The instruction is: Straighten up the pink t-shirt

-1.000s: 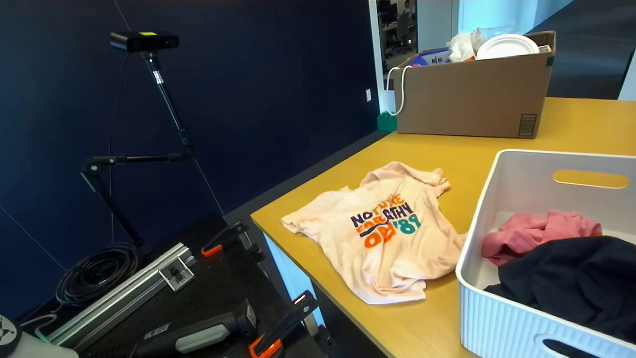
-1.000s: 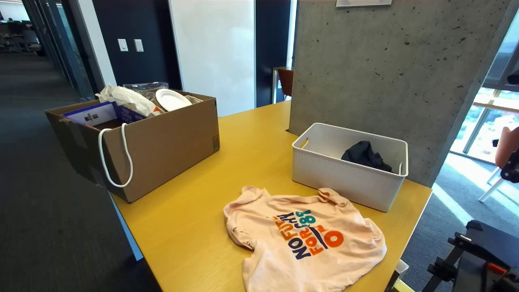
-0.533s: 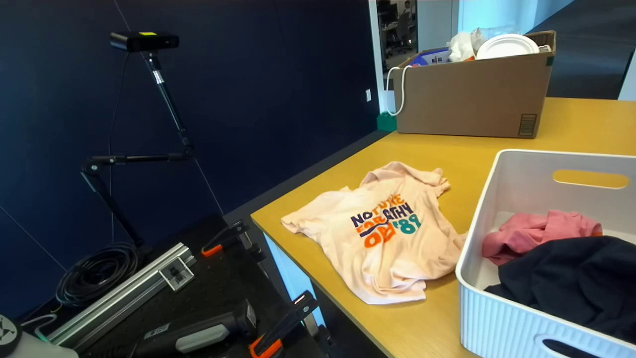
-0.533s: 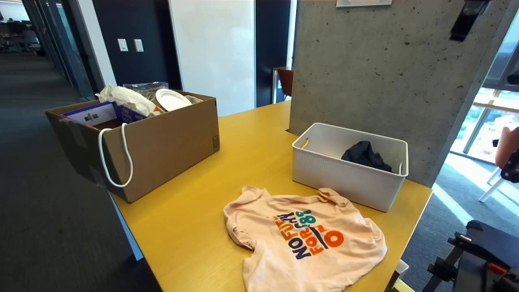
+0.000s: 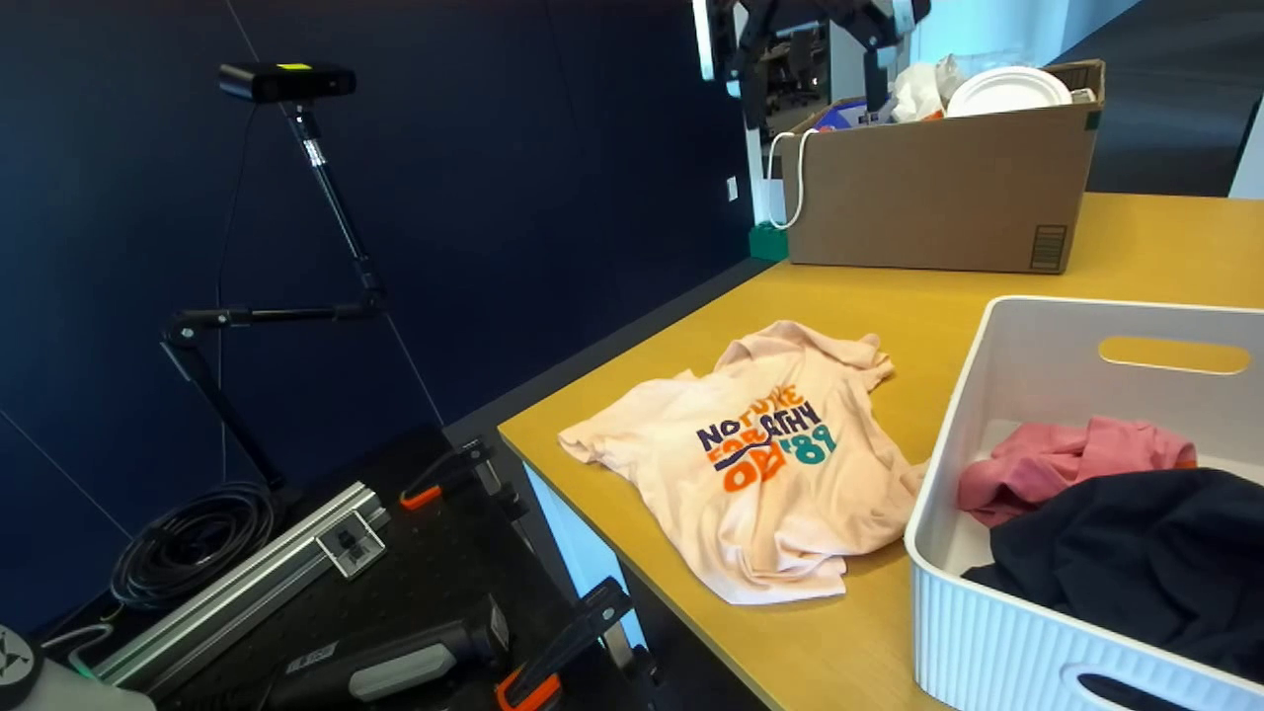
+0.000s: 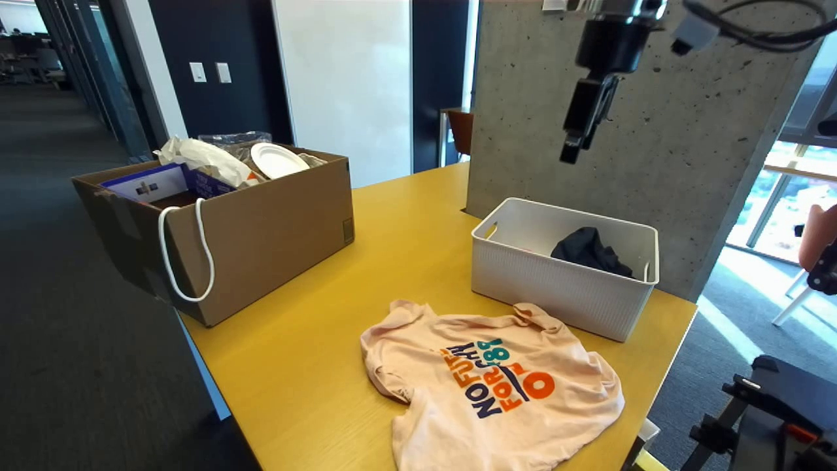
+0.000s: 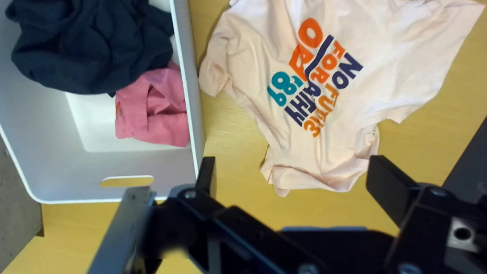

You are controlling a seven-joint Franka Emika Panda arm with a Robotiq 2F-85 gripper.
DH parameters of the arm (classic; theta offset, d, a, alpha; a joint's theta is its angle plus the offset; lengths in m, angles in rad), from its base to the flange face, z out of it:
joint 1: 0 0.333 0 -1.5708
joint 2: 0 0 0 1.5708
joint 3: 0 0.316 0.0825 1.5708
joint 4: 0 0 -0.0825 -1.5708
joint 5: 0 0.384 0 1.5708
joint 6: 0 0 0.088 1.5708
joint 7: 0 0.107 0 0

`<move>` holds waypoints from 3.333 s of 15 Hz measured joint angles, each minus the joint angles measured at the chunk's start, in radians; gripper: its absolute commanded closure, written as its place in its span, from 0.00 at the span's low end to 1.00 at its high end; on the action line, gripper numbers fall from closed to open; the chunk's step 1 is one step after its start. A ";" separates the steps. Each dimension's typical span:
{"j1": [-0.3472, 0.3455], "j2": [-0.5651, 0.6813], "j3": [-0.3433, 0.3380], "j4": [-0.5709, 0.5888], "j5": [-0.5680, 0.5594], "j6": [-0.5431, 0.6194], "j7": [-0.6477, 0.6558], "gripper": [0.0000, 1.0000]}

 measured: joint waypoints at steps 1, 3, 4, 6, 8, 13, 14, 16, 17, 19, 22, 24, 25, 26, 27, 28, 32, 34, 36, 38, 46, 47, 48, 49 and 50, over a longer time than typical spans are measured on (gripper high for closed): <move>-0.017 0.062 0.026 0.048 0.006 0.021 -0.009 0.00; -0.036 0.183 0.069 0.148 0.014 0.040 -0.019 0.00; -0.040 0.243 0.090 0.202 0.017 0.040 -0.024 0.00; -0.043 0.354 0.145 0.307 0.015 0.039 -0.023 0.00; -0.032 0.445 0.196 0.398 0.010 0.032 -0.021 0.00; -0.011 0.551 0.216 0.544 -0.034 -0.107 -0.009 0.00; -0.016 0.546 0.216 0.544 -0.045 -0.132 -0.013 0.00; -0.027 0.532 0.215 0.544 -0.065 -0.180 -0.033 0.00; -0.034 0.524 0.215 0.544 -0.072 -0.202 -0.042 0.00; -0.046 0.512 0.215 0.544 -0.076 -0.222 -0.051 0.00; -0.048 0.511 0.215 0.544 -0.077 -0.224 -0.053 0.00; -0.048 0.515 0.219 0.540 -0.076 -0.224 -0.056 0.00; -0.048 0.521 0.227 0.530 -0.076 -0.221 -0.064 0.00; -0.047 0.530 0.238 0.515 -0.075 -0.217 -0.074 0.00; -0.043 0.544 0.249 0.497 -0.076 -0.214 -0.080 0.00; -0.036 0.566 0.254 0.482 -0.076 -0.207 -0.081 0.00; -0.005 0.709 0.253 0.481 -0.129 -0.120 -0.084 0.00; 0.019 0.752 0.238 0.477 -0.200 -0.082 -0.082 0.00; 0.048 0.751 0.222 0.455 -0.275 -0.049 -0.075 0.00; 0.075 0.722 0.214 0.423 -0.335 -0.022 -0.063 0.00; 0.029 0.690 0.213 0.439 -0.375 0.113 -0.148 0.00; 0.016 0.695 0.215 0.452 -0.375 0.124 -0.170 0.00; 0.006 0.703 0.218 0.468 -0.373 0.131 -0.191 0.00; -0.001 0.713 0.221 0.486 -0.370 0.133 -0.210 0.00; -0.005 0.724 0.225 0.506 -0.368 0.133 -0.227 0.00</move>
